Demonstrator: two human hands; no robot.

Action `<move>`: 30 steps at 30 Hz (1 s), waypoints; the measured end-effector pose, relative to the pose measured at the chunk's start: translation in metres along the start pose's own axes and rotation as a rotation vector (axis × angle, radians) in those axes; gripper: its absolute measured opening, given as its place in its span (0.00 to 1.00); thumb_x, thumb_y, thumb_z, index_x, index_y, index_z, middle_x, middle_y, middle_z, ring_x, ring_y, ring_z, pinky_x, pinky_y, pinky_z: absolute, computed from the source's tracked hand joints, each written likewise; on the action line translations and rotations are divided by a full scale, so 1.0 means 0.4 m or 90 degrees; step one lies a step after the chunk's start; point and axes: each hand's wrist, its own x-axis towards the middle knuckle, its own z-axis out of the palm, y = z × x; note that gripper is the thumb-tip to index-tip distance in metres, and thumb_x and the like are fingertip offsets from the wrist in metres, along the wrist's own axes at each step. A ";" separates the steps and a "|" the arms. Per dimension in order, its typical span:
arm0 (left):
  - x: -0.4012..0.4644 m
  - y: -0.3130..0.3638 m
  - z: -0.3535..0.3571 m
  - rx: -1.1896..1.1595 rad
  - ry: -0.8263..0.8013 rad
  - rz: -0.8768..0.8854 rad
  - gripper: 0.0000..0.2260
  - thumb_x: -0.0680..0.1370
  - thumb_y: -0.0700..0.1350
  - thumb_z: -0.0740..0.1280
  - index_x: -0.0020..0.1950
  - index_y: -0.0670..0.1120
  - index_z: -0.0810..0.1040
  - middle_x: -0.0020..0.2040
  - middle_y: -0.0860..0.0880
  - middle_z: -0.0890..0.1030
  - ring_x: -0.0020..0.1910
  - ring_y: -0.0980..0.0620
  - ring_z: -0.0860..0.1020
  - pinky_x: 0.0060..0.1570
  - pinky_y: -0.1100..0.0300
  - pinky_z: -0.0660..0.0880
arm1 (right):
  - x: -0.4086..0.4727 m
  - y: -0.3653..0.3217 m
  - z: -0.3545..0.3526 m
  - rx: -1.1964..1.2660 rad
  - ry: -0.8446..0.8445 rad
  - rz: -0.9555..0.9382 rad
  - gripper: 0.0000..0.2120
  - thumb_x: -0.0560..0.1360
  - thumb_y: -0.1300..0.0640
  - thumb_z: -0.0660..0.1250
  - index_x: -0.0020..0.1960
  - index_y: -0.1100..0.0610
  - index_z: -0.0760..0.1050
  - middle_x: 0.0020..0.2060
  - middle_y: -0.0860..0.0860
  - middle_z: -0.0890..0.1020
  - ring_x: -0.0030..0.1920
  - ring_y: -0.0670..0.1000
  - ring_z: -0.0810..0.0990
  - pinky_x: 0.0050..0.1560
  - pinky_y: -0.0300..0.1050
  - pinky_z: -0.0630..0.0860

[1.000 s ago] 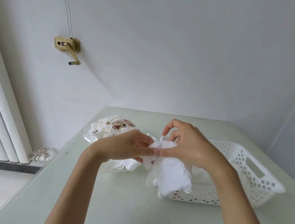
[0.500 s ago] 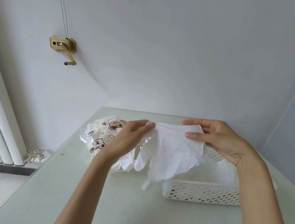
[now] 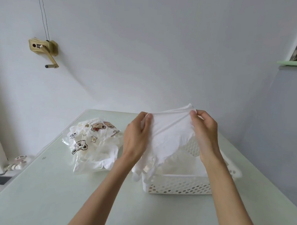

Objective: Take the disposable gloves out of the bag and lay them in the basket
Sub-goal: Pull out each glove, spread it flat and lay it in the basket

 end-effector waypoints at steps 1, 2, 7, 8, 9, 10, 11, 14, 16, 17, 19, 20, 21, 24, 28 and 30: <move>0.008 0.007 0.003 0.022 -0.009 0.011 0.14 0.82 0.53 0.57 0.39 0.48 0.69 0.28 0.52 0.65 0.29 0.51 0.63 0.30 0.56 0.61 | 0.000 -0.005 -0.012 -0.024 0.019 -0.035 0.09 0.80 0.55 0.62 0.41 0.53 0.73 0.25 0.46 0.63 0.25 0.43 0.60 0.28 0.35 0.62; 0.019 0.015 0.006 0.042 -0.016 0.021 0.14 0.82 0.54 0.57 0.40 0.50 0.71 0.28 0.50 0.67 0.29 0.49 0.65 0.30 0.55 0.63 | 0.001 -0.010 -0.024 -0.054 0.030 -0.071 0.08 0.80 0.55 0.62 0.42 0.52 0.73 0.24 0.46 0.61 0.24 0.44 0.58 0.26 0.37 0.59; 0.082 0.036 -0.001 0.144 -0.032 0.068 0.19 0.80 0.57 0.60 0.31 0.53 0.68 0.25 0.53 0.71 0.28 0.51 0.70 0.31 0.57 0.65 | 0.015 -0.031 -0.081 -0.171 0.052 -0.160 0.08 0.80 0.54 0.61 0.47 0.58 0.74 0.22 0.47 0.59 0.21 0.46 0.57 0.24 0.37 0.53; 0.088 0.036 -0.007 0.145 -0.041 0.079 0.19 0.80 0.57 0.60 0.30 0.54 0.69 0.25 0.54 0.73 0.26 0.53 0.71 0.31 0.58 0.66 | 0.015 -0.038 -0.085 -0.182 0.048 -0.169 0.09 0.80 0.53 0.61 0.47 0.58 0.74 0.22 0.47 0.59 0.21 0.46 0.57 0.24 0.37 0.53; 0.092 0.035 -0.016 0.135 -0.047 0.090 0.19 0.80 0.57 0.60 0.31 0.54 0.70 0.25 0.54 0.75 0.23 0.54 0.72 0.30 0.58 0.68 | 0.013 -0.044 -0.084 -0.187 0.043 -0.178 0.08 0.80 0.53 0.61 0.46 0.57 0.74 0.21 0.46 0.59 0.21 0.46 0.57 0.24 0.37 0.53; 0.092 0.036 -0.024 0.116 -0.047 0.100 0.18 0.80 0.57 0.60 0.32 0.53 0.71 0.25 0.54 0.76 0.21 0.54 0.72 0.29 0.59 0.69 | 0.008 -0.053 -0.080 -0.184 0.038 -0.188 0.08 0.80 0.53 0.61 0.46 0.57 0.74 0.20 0.45 0.59 0.21 0.46 0.57 0.23 0.36 0.54; 0.091 0.038 -0.034 0.094 -0.038 0.110 0.17 0.80 0.57 0.60 0.33 0.52 0.72 0.25 0.54 0.75 0.20 0.54 0.72 0.27 0.61 0.68 | 0.002 -0.063 -0.070 -0.176 0.030 -0.198 0.08 0.80 0.53 0.61 0.46 0.56 0.73 0.18 0.45 0.59 0.20 0.46 0.58 0.23 0.36 0.54; 0.093 0.042 -0.068 0.044 0.021 0.121 0.17 0.81 0.55 0.61 0.34 0.48 0.73 0.24 0.52 0.73 0.19 0.53 0.70 0.25 0.62 0.64 | -0.022 -0.102 -0.025 -0.123 -0.006 -0.214 0.07 0.80 0.53 0.61 0.47 0.56 0.73 0.16 0.44 0.61 0.19 0.46 0.59 0.22 0.33 0.54; 0.106 0.043 -0.099 0.042 0.062 0.113 0.18 0.80 0.55 0.61 0.35 0.45 0.74 0.25 0.52 0.74 0.20 0.54 0.69 0.25 0.61 0.65 | -0.032 -0.126 0.014 -0.068 -0.033 -0.207 0.07 0.81 0.54 0.61 0.47 0.56 0.73 0.16 0.44 0.61 0.19 0.46 0.59 0.22 0.33 0.54; 0.113 0.043 -0.117 0.053 0.081 0.111 0.18 0.80 0.56 0.61 0.35 0.46 0.75 0.25 0.53 0.75 0.21 0.55 0.70 0.27 0.59 0.67 | -0.037 -0.137 0.037 -0.041 -0.045 -0.199 0.07 0.81 0.54 0.61 0.47 0.57 0.73 0.16 0.44 0.61 0.19 0.45 0.59 0.22 0.33 0.55; 0.126 0.043 -0.158 0.080 0.126 0.105 0.18 0.80 0.58 0.61 0.35 0.50 0.76 0.27 0.56 0.77 0.24 0.56 0.73 0.34 0.55 0.73 | -0.048 -0.160 0.084 0.010 -0.069 -0.184 0.06 0.81 0.55 0.61 0.47 0.56 0.73 0.16 0.44 0.61 0.20 0.45 0.59 0.21 0.38 0.58; 0.134 0.040 -0.176 0.083 0.148 0.096 0.17 0.80 0.59 0.60 0.36 0.52 0.76 0.29 0.58 0.78 0.27 0.57 0.75 0.39 0.53 0.75 | -0.054 -0.170 0.104 0.035 -0.079 -0.179 0.06 0.80 0.55 0.61 0.47 0.55 0.73 0.16 0.44 0.62 0.20 0.45 0.60 0.22 0.42 0.62; 0.141 0.038 -0.192 0.071 0.163 0.082 0.17 0.80 0.60 0.59 0.36 0.53 0.76 0.30 0.59 0.79 0.29 0.59 0.76 0.42 0.52 0.76 | -0.061 -0.175 0.123 0.059 -0.089 -0.173 0.05 0.80 0.55 0.61 0.47 0.55 0.73 0.15 0.44 0.64 0.20 0.45 0.62 0.23 0.45 0.66; 0.154 0.031 -0.198 0.007 0.150 0.004 0.18 0.78 0.59 0.58 0.34 0.50 0.73 0.28 0.57 0.76 0.32 0.56 0.75 0.44 0.51 0.73 | -0.077 -0.158 0.149 0.086 -0.116 -0.128 0.05 0.81 0.55 0.60 0.49 0.55 0.72 0.15 0.44 0.68 0.19 0.43 0.69 0.27 0.43 0.73; 0.122 -0.005 -0.077 0.196 0.015 -0.076 0.19 0.82 0.51 0.55 0.33 0.45 0.65 0.28 0.49 0.70 0.34 0.43 0.70 0.36 0.54 0.62 | -0.063 -0.047 0.090 0.037 -0.116 0.025 0.09 0.81 0.55 0.60 0.56 0.60 0.74 0.25 0.46 0.70 0.20 0.40 0.72 0.23 0.33 0.71; 0.094 -0.032 0.010 0.296 -0.046 -0.085 0.17 0.83 0.51 0.52 0.40 0.44 0.71 0.38 0.41 0.78 0.44 0.38 0.77 0.41 0.52 0.67 | -0.044 0.017 0.023 -0.070 -0.149 0.107 0.12 0.81 0.55 0.58 0.58 0.62 0.72 0.31 0.49 0.73 0.22 0.39 0.75 0.23 0.33 0.72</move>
